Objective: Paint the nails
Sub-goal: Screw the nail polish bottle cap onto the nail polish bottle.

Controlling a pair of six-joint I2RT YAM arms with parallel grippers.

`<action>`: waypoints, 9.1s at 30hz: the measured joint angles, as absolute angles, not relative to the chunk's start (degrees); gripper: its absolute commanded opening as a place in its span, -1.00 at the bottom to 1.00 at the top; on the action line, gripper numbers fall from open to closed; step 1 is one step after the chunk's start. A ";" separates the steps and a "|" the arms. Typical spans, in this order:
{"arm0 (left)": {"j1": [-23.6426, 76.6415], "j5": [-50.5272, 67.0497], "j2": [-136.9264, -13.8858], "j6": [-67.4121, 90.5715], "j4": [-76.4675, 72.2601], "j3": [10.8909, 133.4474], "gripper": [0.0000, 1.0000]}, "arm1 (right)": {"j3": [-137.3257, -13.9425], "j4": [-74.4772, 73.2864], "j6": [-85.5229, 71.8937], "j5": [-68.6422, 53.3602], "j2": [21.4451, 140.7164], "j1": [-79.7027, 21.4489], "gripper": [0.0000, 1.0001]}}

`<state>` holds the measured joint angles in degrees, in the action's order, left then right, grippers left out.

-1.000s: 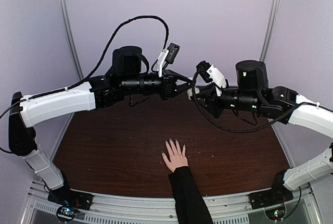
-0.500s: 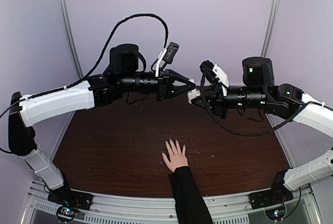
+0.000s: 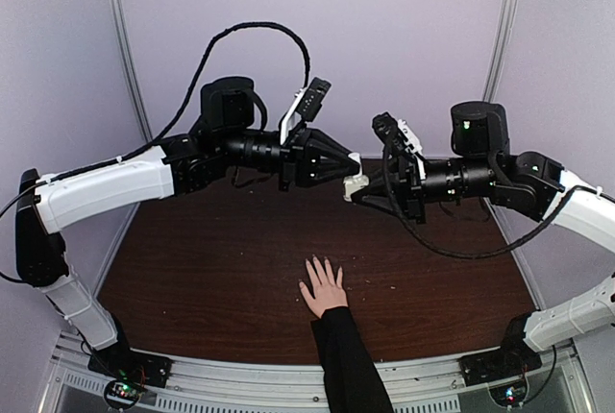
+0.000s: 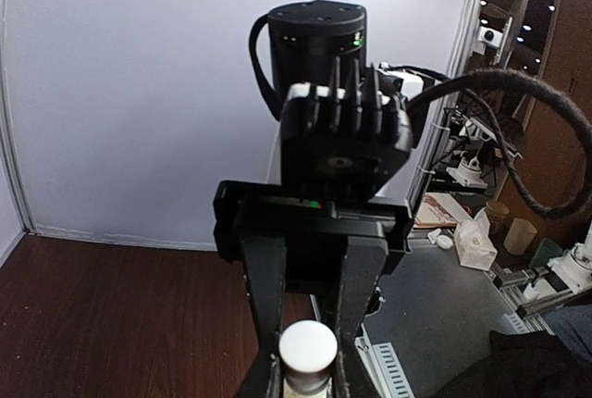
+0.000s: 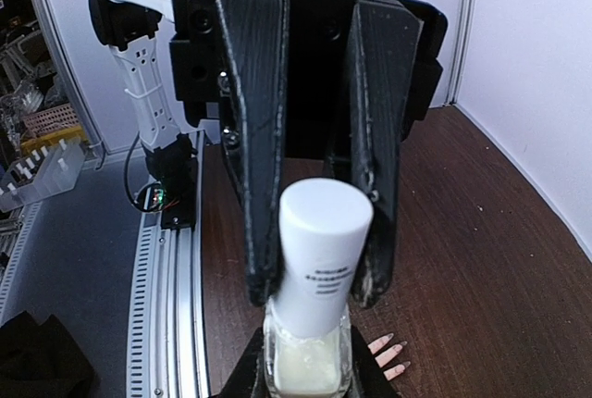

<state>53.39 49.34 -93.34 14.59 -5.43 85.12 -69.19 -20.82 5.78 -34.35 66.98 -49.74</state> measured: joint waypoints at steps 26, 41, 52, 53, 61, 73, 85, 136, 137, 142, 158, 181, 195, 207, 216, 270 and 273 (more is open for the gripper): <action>53.34 52.36 -94.17 6.66 6.22 90.50 -0.42 | -69.30 -20.60 6.31 -38.79 67.09 -49.65 -1.00; 53.30 39.68 -89.43 7.16 9.19 86.00 0.13 | -69.38 -16.27 7.33 -30.00 67.16 -49.65 -1.00; 53.30 25.65 -87.15 13.02 5.76 84.12 0.11 | -69.54 -17.15 7.07 -18.13 68.31 -49.63 -1.00; 53.30 24.93 -87.15 13.56 5.45 84.12 0.11 | -69.63 -17.21 7.05 -17.72 68.64 -49.63 -1.00; 53.30 23.33 -89.23 17.91 2.52 85.78 0.02 | -70.74 -17.78 5.93 -16.34 70.54 -49.65 -1.00; 53.30 24.14 -91.77 20.56 0.49 87.79 -0.22 | -71.26 -18.52 5.61 -16.34 71.18 -49.89 -1.00; 53.30 26.63 -93.60 21.15 0.51 88.99 -0.64 | -71.44 -18.68 5.61 -16.32 71.29 -49.91 -1.00; 53.04 60.53 -95.42 6.07 2.00 93.41 -1.00 | -78.39 -29.56 10.48 -45.34 71.20 -49.15 -1.00; 53.01 61.89 -95.74 5.82 2.15 93.84 -1.00 | -78.72 -29.91 10.61 -46.59 71.46 -49.17 -1.00; 52.86 67.75 -97.14 5.65 2.63 95.13 -1.00 | -79.53 -30.94 10.57 -50.98 72.58 -49.25 -1.00; 51.77 64.88 -94.70 8.38 1.45 91.22 -0.09 | -80.20 -28.77 11.14 -50.46 73.08 -49.39 -1.00; 51.05 30.37 -86.21 12.58 4.56 84.49 0.07 | -79.09 -23.99 10.20 -19.51 71.94 -49.45 -1.00; 51.59 16.80 -90.67 21.23 3.05 87.46 -0.02 | -79.40 -24.25 5.63 -3.79 76.05 -49.65 -1.00; 52.56 16.97 -94.80 23.55 0.47 90.45 -0.15 | -81.23 -25.08 4.27 -2.44 77.56 -50.13 -1.00; 52.62 17.98 -95.94 24.08 -0.10 90.83 -0.35 | -81.28 -25.10 4.25 -2.48 77.58 -50.28 -1.00; 51.44 45.82 -96.55 14.00 1.02 95.09 -0.57 | -81.28 -27.75 7.81 -29.39 71.94 -47.59 -1.00; 51.37 46.54 -96.53 13.69 1.02 95.04 -0.40 | -81.14 -27.53 7.84 -30.52 71.94 -47.59 -1.00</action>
